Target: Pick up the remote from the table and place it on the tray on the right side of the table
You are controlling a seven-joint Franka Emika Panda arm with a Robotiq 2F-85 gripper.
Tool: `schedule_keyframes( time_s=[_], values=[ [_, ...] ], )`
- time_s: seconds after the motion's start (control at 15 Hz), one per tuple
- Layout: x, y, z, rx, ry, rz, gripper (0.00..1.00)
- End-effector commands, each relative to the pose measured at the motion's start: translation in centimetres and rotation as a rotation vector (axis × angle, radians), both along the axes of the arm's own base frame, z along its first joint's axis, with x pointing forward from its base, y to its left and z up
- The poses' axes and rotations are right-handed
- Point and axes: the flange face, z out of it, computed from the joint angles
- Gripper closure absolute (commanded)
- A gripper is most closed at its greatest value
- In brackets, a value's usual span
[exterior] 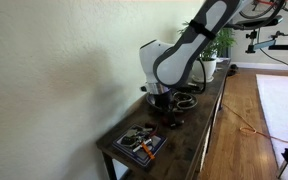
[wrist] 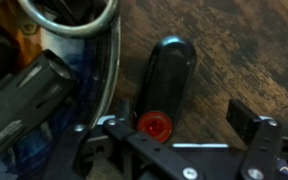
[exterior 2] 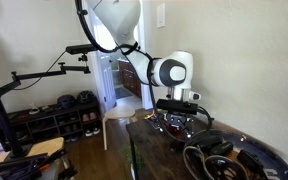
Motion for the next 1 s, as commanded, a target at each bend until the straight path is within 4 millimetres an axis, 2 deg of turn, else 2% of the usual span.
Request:
schedule_keyframes(
  time_s=[0.0,0.13,0.2,0.27,0.33,0.8,0.93],
  values=[
    [-1.1,-0.4,-0.5,0.006,0.026,0.004,0.00],
    [-1.5,-0.2,-0.8,0.015,0.031,0.001,0.02],
    [-1.6,-0.2,-0.8,0.018,0.031,-0.001,0.26],
    [-1.8,-0.2,-0.8,0.021,0.031,-0.001,0.26],
    [-2.0,-0.2,-0.8,0.025,0.030,-0.004,0.32],
    [-2.0,0.2,0.1,0.039,0.010,-0.006,0.78],
    [-2.2,0.6,0.8,0.043,0.000,-0.008,0.81]
  ],
)
